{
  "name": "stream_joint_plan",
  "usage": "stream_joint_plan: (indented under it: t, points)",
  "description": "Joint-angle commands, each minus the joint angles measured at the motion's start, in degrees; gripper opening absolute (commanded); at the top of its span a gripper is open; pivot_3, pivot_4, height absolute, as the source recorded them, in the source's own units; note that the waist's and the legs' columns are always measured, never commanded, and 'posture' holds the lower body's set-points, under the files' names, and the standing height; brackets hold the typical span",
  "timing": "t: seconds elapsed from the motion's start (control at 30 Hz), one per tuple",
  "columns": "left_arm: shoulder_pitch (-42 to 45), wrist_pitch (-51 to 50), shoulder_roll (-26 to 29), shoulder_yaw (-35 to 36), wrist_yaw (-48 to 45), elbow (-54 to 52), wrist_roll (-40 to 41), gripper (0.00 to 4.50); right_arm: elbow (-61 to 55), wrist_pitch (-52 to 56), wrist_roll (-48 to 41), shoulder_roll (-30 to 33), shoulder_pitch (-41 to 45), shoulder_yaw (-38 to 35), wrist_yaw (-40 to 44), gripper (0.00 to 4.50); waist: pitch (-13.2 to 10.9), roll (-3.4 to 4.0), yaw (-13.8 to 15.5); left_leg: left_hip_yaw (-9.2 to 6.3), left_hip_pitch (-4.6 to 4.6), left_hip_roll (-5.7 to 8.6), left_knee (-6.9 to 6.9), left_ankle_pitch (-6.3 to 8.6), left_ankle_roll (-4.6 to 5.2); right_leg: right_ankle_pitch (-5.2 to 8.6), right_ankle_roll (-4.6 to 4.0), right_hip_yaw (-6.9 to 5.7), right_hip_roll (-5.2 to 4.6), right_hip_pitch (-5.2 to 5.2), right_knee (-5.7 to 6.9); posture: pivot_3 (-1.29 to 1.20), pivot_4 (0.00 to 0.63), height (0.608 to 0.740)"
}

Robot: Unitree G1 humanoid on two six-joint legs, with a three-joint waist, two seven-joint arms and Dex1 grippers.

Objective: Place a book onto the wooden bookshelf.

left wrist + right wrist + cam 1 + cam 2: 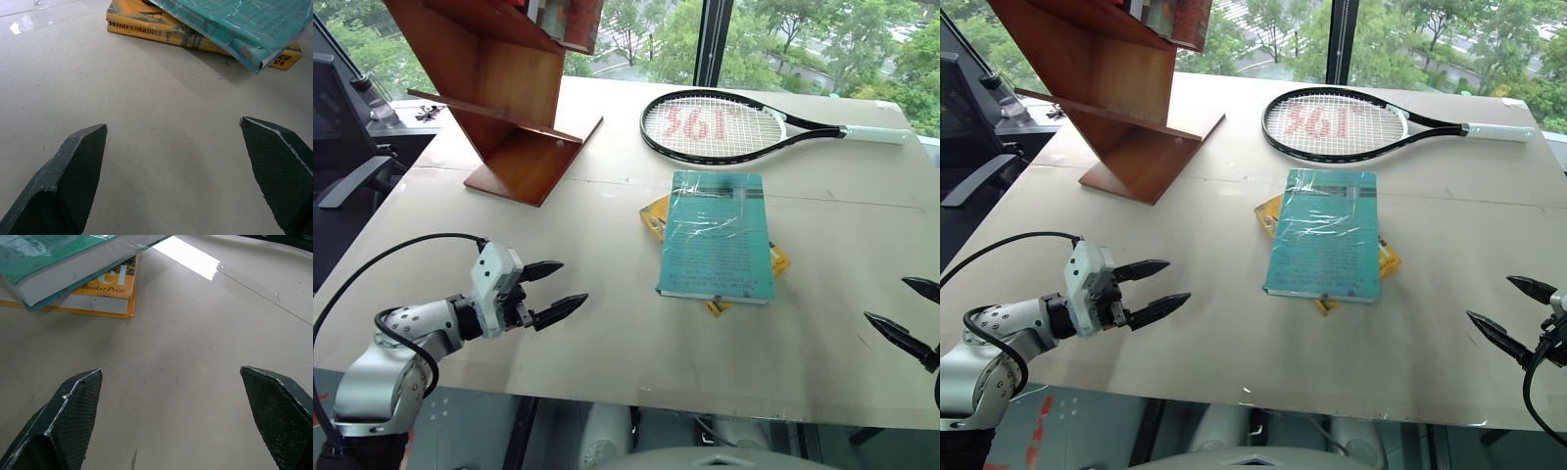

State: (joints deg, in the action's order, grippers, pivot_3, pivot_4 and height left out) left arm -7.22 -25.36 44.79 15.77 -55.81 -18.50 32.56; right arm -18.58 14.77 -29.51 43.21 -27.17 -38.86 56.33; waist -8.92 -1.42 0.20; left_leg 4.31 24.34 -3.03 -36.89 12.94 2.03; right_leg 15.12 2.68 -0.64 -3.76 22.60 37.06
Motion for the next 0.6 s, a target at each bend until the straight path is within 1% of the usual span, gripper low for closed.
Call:
stream_joint_plan:
  t: [0.03, 0.1, 0.13, 0.17, 0.2, 0.3, 0.33, 0.37, 0.4, 0.43, 0.5, 0.53, 0.6]
  points:
    - [2.39, 0.94, -0.09, 1.53, -0.09, -0.90, 1.49, 4.48, -5.11, 3.16, 0.94, -0.33, 3.66, 0.67, -6.98, 4.50, 0.00, 0.00, 0.10, 0.00, 0.00, 0.00, 0.00, 0.00, 0.00, 0.00, 0.00, 0.00, 0.00, 0.00, 0.00, 0.00, 0.150, 0.739]
    - [4.95, 1.36, -0.20, 1.64, -1.49, -2.33, 3.64, 4.48, -12.03, 11.91, 0.39, 0.21, 10.67, 6.58, -16.04, 4.50, -0.01, 0.01, -0.24, 0.01, -0.03, -0.07, -0.08, 0.00, -0.01, -0.02, -0.01, 0.03, 0.08, 0.00, 0.03, 0.00, 0.150, 0.739]
    - [5.39, 1.98, -0.26, 1.76, -2.39, -3.03, 4.27, 4.48, -13.47, 15.72, -0.89, 0.49, 13.78, 8.96, -18.22, 4.50, -0.01, 0.02, -0.44, 0.01, -0.03, -0.11, -0.14, -0.01, -0.01, -0.07, -0.06, 0.04, 0.08, 0.01, 0.08, 0.00, 0.150, 0.739]
    - [5.50, 2.45, -0.33, 1.85, -3.10, -3.73, 4.71, 4.50, -13.61, 18.55, -0.75, -0.13, 17.03, 10.82, -21.06, 4.24, 0.00, 0.02, -0.64, 0.01, -0.06, -0.15, -0.18, -0.01, -0.01, -0.09, -0.08, 0.05, 0.07, 0.00, 0.15, 0.00, 0.150, 0.739]
    - [5.51, 2.65, -0.32, 1.95, -3.68, -4.36, 5.22, 4.50, -13.74, 21.76, -1.17, -0.83, 20.09, 12.40, -23.72, 3.95, 0.00, 0.02, -0.81, 0.02, -0.09, -0.15, -0.19, -0.01, -0.02, -0.09, -0.09, 0.07, 0.06, 0.00, 0.20, 0.00, 0.150, 0.739]
    - [4.54, 4.31, 0.11, 2.51, -6.03, -6.49, 5.97, 4.50, -12.67, 29.17, -0.56, -2.42, 29.49, 18.86, -29.77, 2.77, 0.01, 0.00, -0.75, 0.04, -0.09, -0.12, -0.17, 0.00, -0.02, -0.08, -0.11, 0.08, 0.07, 0.00, 0.23, 0.00, 0.150, 0.739]
    - [4.02, 4.42, 0.34, 2.99, -6.77, -7.31, 6.58, 4.50, -11.27, 30.51, 1.38, -2.62, 33.01, 22.59, -30.86, 2.60, 0.01, 0.01, -0.25, 0.04, -0.07, -0.12, -0.17, 0.00, -0.02, -0.08, -0.10, 0.06, 0.10, 0.00, 0.23, 0.00, 0.150, 0.739]
    - [3.51, 4.61, 0.59, 3.32, -7.39, -7.88, 6.85, 4.50, -9.82, 31.78, 3.14, -2.86, 36.04, 25.86, -32.12, 2.43, -0.01, 0.04, -0.52, -0.05, 0.19, -0.04, -0.19, -0.01, -0.02, -0.12, 0.00, -0.01, 0.12, 0.16, 0.21, 0.00, 0.150, 0.739]
    - [2.96, 4.66, 0.73, 3.60, -7.70, -8.37, 6.98, 4.50, -8.32, 32.92, 4.85, -2.80, 38.70, 29.33, -32.62, 2.08, -0.01, 0.03, -0.80, 0.00, 0.32, -0.04, -0.26, -0.01, -0.03, -0.19, 0.12, 0.03, 0.15, 0.28, 0.22, 0.00, 0.150, 0.739]
    - [2.51, 4.59, 0.80, 3.84, -7.75, -8.77, 7.14, 4.50, -7.08, 33.47, 6.30, -2.63, 40.76, 32.28, -32.62, 1.49, -0.01, 0.03, -0.83, 0.01, 0.37, -0.04, -0.27, -0.02, -0.02, -0.20, 0.13, 0.03, 0.17, 0.36, 0.23, 0.00, 0.150, 0.739]
    - [1.65, 4.39, 0.67, 4.34, -7.39, -9.22, 7.22, 4.50, -4.35, 34.44, 8.25, -3.45, 44.22, 36.32, -33.12, 0.62, -0.01, 0.03, -0.79, 0.02, 0.37, -0.04, -0.28, -0.01, -0.01, -0.19, 0.13, 0.03, 0.18, 0.37, 0.24, 0.00, 0.150, 0.739]
    - [0.99, 4.53, 0.58, 4.49, -7.32, -9.32, 6.94, 4.50, -3.11, 34.29, 9.70, -3.44, 45.56, 39.13, -32.64, 0.11, -0.01, 0.03, -0.69, -0.01, 0.35, -0.04, -0.29, -0.01, -0.01, -0.19, 0.14, 0.02, 0.20, 0.35, 0.27, 0.00, 0.150, 0.739]
    - [-0.11, 4.93, 0.44, 4.54, -7.14, -9.52, 6.27, 4.50, -0.88, 33.50, 12.12, -4.72, 48.08, 44.05, -32.10, 0.04, -0.01, 0.03, -0.69, -0.02, 0.37, -0.03, -0.31, -0.02, -0.01, -0.19, 0.14, 0.02, 0.20, 0.37, 0.34, 0.00, 0.150, 0.739]
